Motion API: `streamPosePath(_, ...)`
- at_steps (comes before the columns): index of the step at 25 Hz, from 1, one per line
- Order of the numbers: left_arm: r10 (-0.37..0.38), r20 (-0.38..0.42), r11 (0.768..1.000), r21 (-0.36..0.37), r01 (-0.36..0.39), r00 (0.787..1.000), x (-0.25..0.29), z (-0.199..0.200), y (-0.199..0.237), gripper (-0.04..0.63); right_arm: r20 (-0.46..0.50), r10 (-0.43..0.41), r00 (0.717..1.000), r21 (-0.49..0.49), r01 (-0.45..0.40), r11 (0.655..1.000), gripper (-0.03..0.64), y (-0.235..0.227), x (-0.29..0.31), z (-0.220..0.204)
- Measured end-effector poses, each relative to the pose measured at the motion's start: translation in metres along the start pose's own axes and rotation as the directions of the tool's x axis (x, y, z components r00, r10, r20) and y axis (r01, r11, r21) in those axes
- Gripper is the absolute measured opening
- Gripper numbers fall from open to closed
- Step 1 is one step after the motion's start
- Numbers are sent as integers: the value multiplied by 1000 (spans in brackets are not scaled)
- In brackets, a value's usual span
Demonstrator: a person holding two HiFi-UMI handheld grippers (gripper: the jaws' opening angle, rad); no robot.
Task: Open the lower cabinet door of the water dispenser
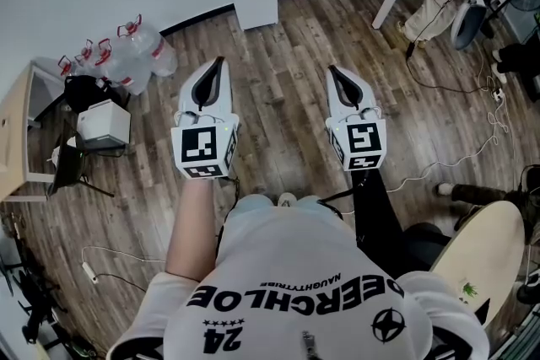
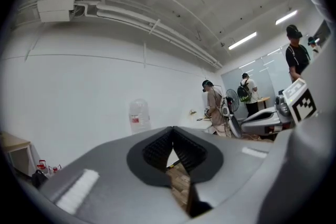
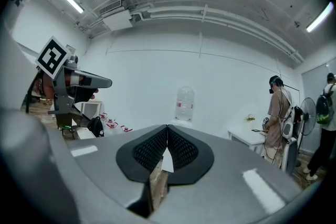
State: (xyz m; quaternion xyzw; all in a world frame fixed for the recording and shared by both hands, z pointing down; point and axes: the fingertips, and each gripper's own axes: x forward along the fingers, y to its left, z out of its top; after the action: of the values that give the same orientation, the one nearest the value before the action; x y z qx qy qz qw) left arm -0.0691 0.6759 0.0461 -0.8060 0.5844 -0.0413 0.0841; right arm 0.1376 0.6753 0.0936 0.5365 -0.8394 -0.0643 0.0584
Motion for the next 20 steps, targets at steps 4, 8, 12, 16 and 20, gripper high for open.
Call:
streamPosePath(4,-6,3,1000,-6,6,1000,3,1,0,58,3,33,999,-20,-33,999,6,8,5,0)
streamPosePath(8,-23,11,999,-27,23,1000,3,3,-2,60,12,37,999,-10,-37,999,8,8,7,0)
streamPosePath(12,-43,11,998,-45,43,999,5,0,0,60,12,45,999,-4,-45,999,12,10,12,-2)
streamPosePath(16,-55,17,997,-57,56,998,7,0,-1,61,12,53,999,1,-53,999,38,10,16,-2)
streamPosePath(20,-71,15,995,-68,71,997,14,-6,4,66,-6,63,998,3,-63,998,48,15,29,-8)
